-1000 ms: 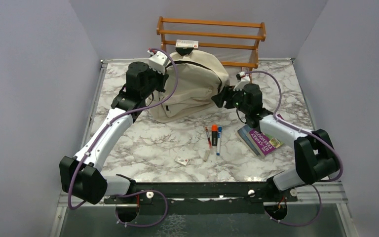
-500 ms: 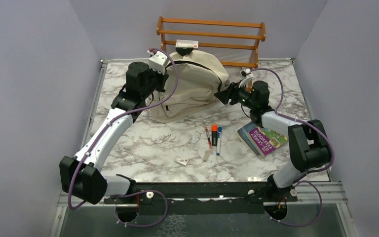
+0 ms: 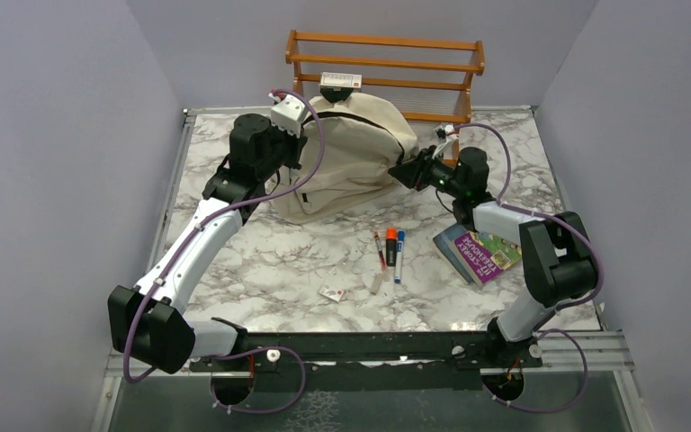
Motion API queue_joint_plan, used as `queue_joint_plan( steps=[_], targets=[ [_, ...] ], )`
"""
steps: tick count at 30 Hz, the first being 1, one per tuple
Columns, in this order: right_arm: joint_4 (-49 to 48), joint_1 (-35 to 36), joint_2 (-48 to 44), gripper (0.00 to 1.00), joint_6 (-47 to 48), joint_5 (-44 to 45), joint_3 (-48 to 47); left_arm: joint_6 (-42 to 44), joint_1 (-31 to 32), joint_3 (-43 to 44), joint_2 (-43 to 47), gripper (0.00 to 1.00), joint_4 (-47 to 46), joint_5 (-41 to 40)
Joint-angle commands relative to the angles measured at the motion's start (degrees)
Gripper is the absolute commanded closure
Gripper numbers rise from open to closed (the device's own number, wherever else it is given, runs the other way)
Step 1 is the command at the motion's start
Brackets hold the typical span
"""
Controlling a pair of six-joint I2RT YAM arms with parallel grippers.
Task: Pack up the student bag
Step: Unzip the student bag at the center of the board.
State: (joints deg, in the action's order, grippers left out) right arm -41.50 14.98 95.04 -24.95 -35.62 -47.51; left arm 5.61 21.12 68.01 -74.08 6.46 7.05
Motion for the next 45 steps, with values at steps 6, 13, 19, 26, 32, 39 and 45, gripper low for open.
queue_joint_plan(
  steps=[6, 13, 19, 26, 32, 39, 45],
  targets=[
    [-1.02, -0.15, -2.73, 0.91, 2.54, 0.87, -0.02, 0.26, 0.14, -0.6, 1.57, 1.0, -1.45, 0.07],
    [9.9, -0.17, -8.54, 1.0, 6.48, 5.86, -0.32, 0.17, 0.14, -0.73, 1.47, 1.0, -1.57, -0.55],
    [20.47, -0.13, -15.47, 1.0, 11.47, 10.83, -1.32, 0.13, 0.14, -0.6, 1.31, 1.0, -1.56, -0.48],
    [28.3, -0.13, -18.97, 1.0, 14.28, 5.66, -6.91, 0.11, 0.14, -0.62, 1.21, 1.0, -1.58, 0.25],
    [30.54, -0.13, -20.07, 1.0, 13.98, 0.42, -11.6, 0.27, 0.14, -0.69, 1.22, 1.0, -1.6, 1.21],
    [32.45, -0.13, -20.43, 1.0, 13.17, -3.75, -17.0, 0.23, 0.14, -0.78, 1.22, 1.0, -1.62, 1.46],
    [35.7, -0.11, -19.78, 1.0, 13.89, -8.96, -22.36, 0.36, 0.14, -0.77, 1.06, 1.0, -1.62, 1.47]
  ],
)
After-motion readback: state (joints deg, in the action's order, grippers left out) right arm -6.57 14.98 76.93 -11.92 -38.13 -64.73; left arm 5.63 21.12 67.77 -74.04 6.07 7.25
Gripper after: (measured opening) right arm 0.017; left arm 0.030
